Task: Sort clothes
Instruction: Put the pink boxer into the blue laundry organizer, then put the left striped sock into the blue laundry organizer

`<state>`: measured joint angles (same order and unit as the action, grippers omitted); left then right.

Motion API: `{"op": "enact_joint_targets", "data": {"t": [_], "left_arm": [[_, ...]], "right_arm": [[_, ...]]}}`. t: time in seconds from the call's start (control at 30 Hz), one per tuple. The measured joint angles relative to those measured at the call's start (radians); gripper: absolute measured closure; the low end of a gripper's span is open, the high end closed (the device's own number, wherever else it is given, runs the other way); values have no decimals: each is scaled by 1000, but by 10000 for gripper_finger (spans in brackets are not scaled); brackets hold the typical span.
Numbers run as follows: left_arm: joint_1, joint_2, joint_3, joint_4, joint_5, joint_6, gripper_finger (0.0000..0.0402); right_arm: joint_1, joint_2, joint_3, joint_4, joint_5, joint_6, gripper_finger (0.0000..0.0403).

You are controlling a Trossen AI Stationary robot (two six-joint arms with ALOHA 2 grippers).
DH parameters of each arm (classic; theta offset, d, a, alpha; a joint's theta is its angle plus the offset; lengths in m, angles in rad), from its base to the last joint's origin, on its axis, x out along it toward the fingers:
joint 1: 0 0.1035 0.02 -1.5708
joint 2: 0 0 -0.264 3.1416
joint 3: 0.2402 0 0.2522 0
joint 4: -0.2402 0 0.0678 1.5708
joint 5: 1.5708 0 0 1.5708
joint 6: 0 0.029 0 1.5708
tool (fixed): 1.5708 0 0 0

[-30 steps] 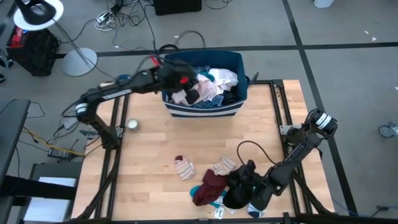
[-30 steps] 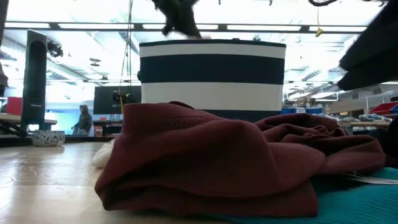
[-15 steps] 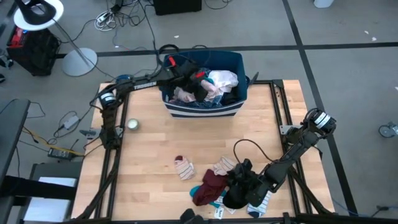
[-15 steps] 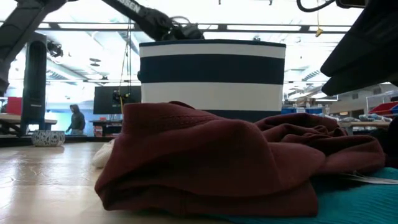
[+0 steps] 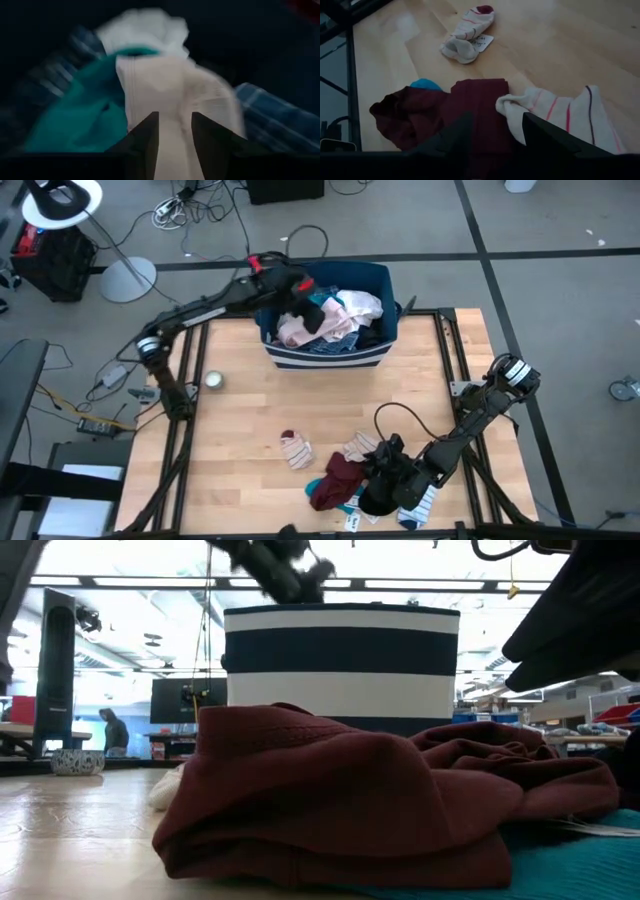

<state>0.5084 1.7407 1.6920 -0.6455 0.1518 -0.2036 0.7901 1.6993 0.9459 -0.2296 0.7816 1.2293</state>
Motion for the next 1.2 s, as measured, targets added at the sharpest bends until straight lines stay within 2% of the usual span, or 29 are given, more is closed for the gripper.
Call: {"op": "enact_joint_targets", "data": {"t": [0.13, 0.27, 0.4, 0.5, 0.73, 0.93, 1.03, 1.2], "left_arm": [[-73, -119, 0, -55, -126, 39, 280], [-172, -226, -6, -114, -172, 50, 280], [-319, -335, -73, -132, -334, 58, 280], [-445, -411, -151, -131, -439, 41, 280], [-710, -563, -420, -51, -591, -91, 280], [-884, -625, -630, 45, -737, -238, 280], [-958, -626, -699, 102, -799, -289, 280], [-1064, -622, -794, 172, -856, -381, 280]], "right_arm": [[0, 0, 0, 5, -13, 8, 222], [0, 0, 0, 7, -27, 30, 222], [0, 0, 0, 8, -27, 34, 222], [0, 0, 0, 33, -28, 35, 222], [0, 0, 0, 89, -45, 1, 222], [-15, 0, 0, 103, -53, -38, 222], [-32, 0, 10, 139, -57, -117, 222], [-60, 0, 114, 150, -78, -310, 224]]}}
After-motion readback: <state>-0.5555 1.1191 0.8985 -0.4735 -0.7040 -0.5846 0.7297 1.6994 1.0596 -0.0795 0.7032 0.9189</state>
